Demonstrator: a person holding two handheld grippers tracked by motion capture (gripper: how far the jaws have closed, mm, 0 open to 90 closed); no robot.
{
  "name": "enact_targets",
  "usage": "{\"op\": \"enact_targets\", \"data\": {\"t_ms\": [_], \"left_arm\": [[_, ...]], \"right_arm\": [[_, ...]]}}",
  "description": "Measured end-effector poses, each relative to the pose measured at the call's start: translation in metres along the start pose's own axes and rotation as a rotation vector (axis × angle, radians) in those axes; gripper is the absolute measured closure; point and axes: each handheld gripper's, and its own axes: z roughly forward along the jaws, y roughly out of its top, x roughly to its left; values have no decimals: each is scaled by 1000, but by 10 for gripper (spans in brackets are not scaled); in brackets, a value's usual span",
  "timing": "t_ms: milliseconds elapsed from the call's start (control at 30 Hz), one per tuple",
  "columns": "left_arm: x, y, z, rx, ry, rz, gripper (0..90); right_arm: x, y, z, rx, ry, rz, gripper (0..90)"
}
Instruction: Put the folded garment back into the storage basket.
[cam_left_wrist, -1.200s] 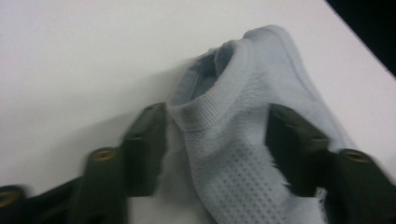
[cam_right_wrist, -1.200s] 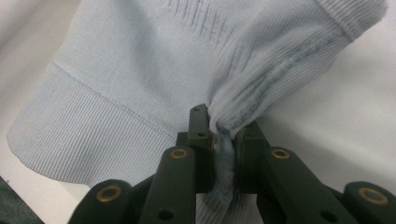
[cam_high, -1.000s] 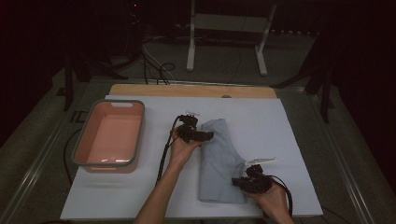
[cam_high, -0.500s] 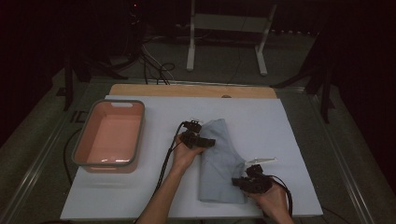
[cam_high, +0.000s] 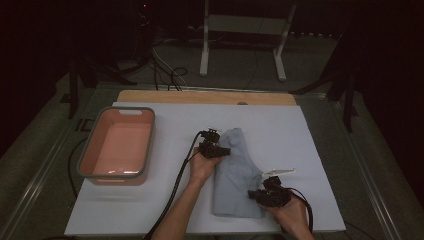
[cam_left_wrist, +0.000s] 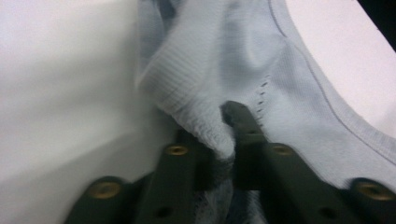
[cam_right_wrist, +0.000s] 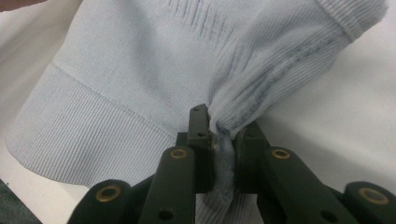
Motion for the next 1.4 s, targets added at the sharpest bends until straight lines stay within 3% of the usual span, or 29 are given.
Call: {"op": "enact_targets", "data": {"t_ms": [267, 500, 1033, 1400], "left_arm": [[0, 3, -10, -10, 2, 14, 875], [2, 7, -27, -44, 12, 21, 876], [7, 14, -60, -81, 49, 44, 876], [11, 19, -74, -91, 69, 44, 875]], "right_arm": [[0, 1, 0, -6, 4, 12, 809], [-1, 4, -3, -22, 36, 42, 819], [13, 20, -3, -63, 115, 56, 824], [22, 31, 1, -83, 134, 51, 824]]}}
